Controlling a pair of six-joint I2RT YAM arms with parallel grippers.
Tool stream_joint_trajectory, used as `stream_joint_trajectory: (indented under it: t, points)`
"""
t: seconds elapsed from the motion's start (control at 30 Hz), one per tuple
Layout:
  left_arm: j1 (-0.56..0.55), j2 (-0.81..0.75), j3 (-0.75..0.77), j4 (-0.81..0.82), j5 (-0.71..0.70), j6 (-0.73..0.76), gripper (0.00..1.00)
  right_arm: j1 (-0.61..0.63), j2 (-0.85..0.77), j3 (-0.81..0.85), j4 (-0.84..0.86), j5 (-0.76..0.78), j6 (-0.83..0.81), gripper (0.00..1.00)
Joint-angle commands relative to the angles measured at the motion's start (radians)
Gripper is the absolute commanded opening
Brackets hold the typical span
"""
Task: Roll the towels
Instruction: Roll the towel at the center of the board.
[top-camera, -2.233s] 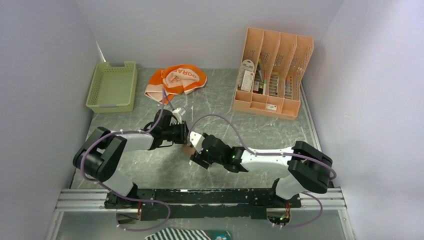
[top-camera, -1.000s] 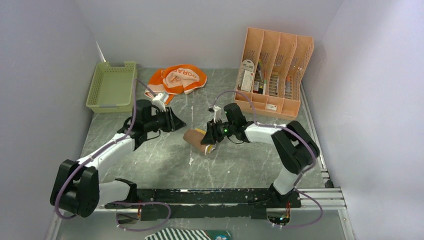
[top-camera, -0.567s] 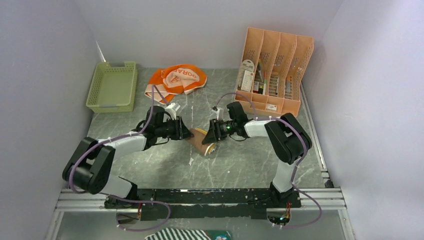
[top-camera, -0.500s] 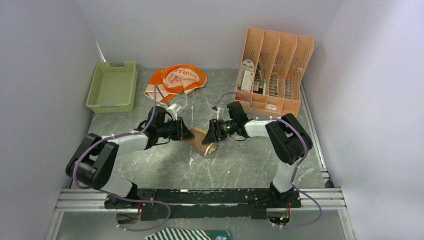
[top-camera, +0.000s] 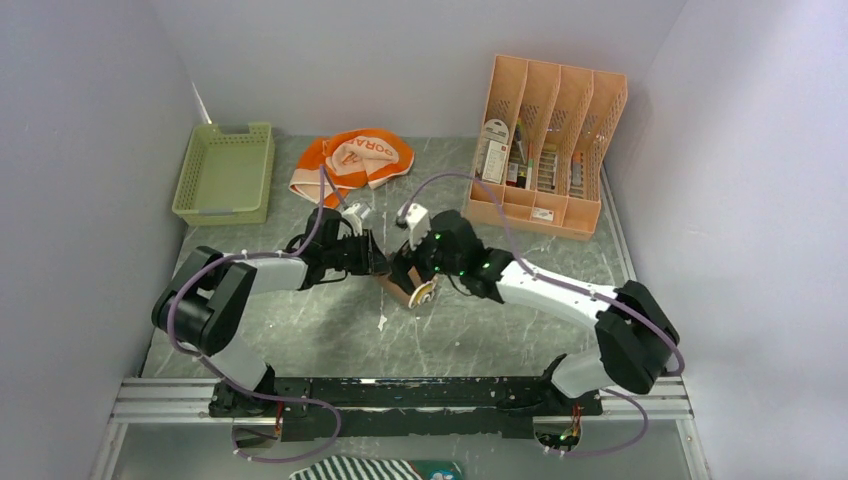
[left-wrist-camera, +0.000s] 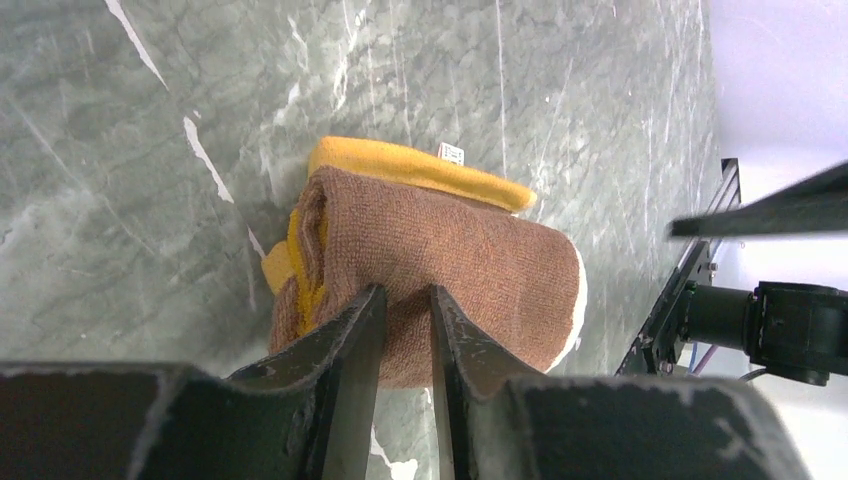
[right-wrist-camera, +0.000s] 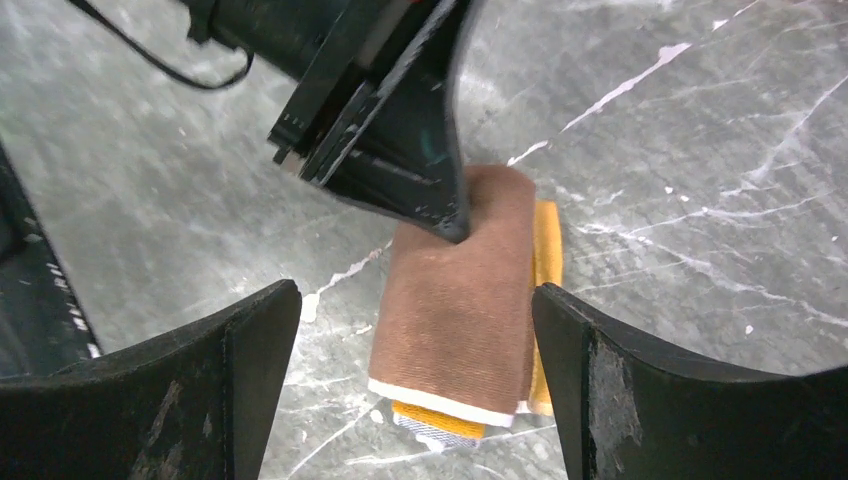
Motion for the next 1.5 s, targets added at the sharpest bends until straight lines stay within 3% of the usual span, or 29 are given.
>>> stream_joint_trajectory:
  t: [0.0, 0.53, 0.87, 1.17, 1.33, 1.47]
  points:
    - [-0.008, 0.034, 0.045, 0.018, -0.002, 0.014, 0.35, 0.099, 0.077, 0.007, -0.067, 0.273, -0.114, 0.87]
    - [-0.009, 0.095, 0.147, -0.071, -0.008, 0.043, 0.35, 0.231, 0.254, 0.072, -0.066, 0.502, -0.133, 0.86]
    - [-0.009, 0.114, 0.16, -0.087, -0.01, 0.044, 0.34, 0.223, 0.293, 0.098, -0.083, 0.614, 0.014, 0.69]
    - [0.047, -0.081, 0.132, -0.106, -0.028, -0.005, 0.4, 0.097, 0.25, 0.037, -0.027, 0.34, 0.119, 0.52]
    - [0.081, -0.266, 0.088, -0.134, -0.069, -0.027, 0.5, -0.001, 0.232, -0.009, 0.029, 0.155, 0.179, 0.5]
    - [0.079, -0.323, 0.008, -0.094, -0.032, -0.095, 0.55, -0.064, 0.225, -0.045, 0.087, 0.025, 0.234, 0.49]
